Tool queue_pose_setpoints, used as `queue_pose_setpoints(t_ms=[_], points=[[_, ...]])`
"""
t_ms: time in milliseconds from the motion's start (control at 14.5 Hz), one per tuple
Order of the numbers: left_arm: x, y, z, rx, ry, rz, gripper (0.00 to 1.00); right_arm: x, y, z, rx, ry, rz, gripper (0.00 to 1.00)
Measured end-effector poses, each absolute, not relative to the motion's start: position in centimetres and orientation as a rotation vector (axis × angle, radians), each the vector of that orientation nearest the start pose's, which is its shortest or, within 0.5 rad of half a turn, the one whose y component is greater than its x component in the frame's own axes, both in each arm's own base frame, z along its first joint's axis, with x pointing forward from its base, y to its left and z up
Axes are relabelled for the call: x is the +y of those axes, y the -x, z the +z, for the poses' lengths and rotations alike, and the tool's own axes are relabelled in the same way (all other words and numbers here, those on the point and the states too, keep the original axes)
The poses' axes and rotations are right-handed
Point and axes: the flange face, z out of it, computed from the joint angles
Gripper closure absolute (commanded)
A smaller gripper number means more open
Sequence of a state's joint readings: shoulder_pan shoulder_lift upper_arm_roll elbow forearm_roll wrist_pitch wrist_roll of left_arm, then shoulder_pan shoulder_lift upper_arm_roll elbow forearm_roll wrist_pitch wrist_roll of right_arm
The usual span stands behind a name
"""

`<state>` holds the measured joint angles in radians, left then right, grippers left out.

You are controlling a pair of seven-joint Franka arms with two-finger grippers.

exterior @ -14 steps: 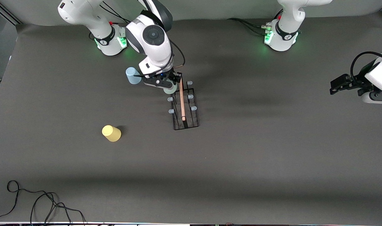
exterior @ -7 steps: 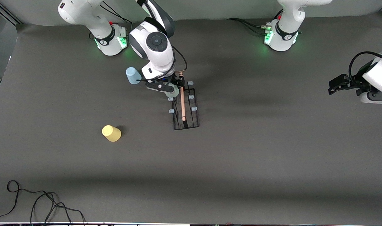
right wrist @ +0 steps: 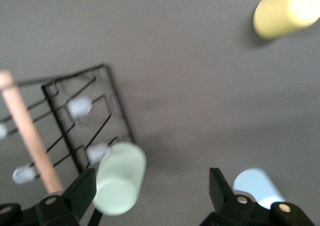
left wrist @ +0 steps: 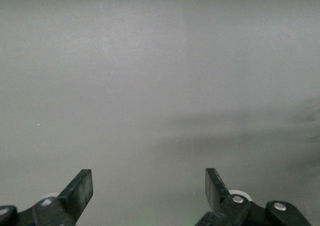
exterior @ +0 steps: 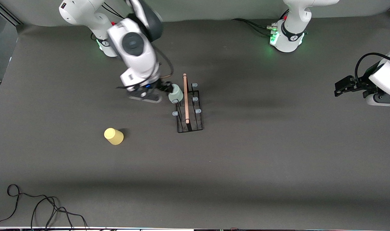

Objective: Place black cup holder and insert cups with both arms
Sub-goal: 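Release the green cup and move the right gripper to the yellow cup, then grasp the yellow cup with the right gripper and lift it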

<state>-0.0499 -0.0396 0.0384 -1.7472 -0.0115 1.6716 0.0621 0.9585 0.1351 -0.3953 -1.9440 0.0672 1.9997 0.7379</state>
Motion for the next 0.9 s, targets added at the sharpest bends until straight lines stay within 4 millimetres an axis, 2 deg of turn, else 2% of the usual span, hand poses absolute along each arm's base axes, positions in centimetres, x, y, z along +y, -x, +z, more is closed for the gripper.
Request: queue_pose_setpoints(t_ms=[207,345,484,622,898], points=[[-0.7,-54.6,57.1,0.115,3.148,0.058,0.00,24.1,-52.9,41.1,0.233,3.177,0.073,0.00],[-0.5,-54.5,56.9,0.117,3.132,0.064,0.00,19.3,-55.5,39.8,0.190,3.200,0.048,0.00],[-0.5,-54.5,56.6,0.118,3.125,0.074,0.00,15.6,-57.5,37.8,0.173,3.214,0.028,0.00],[-0.4,-54.4,56.4,0.118,3.124,0.081,0.00,13.6,-58.8,35.4,0.169,3.211,0.016,0.00],[-0.4,-54.2,56.5,0.116,3.123,0.096,0.00,12.3,-60.4,30.0,0.115,3.232,-0.019,0.00]])
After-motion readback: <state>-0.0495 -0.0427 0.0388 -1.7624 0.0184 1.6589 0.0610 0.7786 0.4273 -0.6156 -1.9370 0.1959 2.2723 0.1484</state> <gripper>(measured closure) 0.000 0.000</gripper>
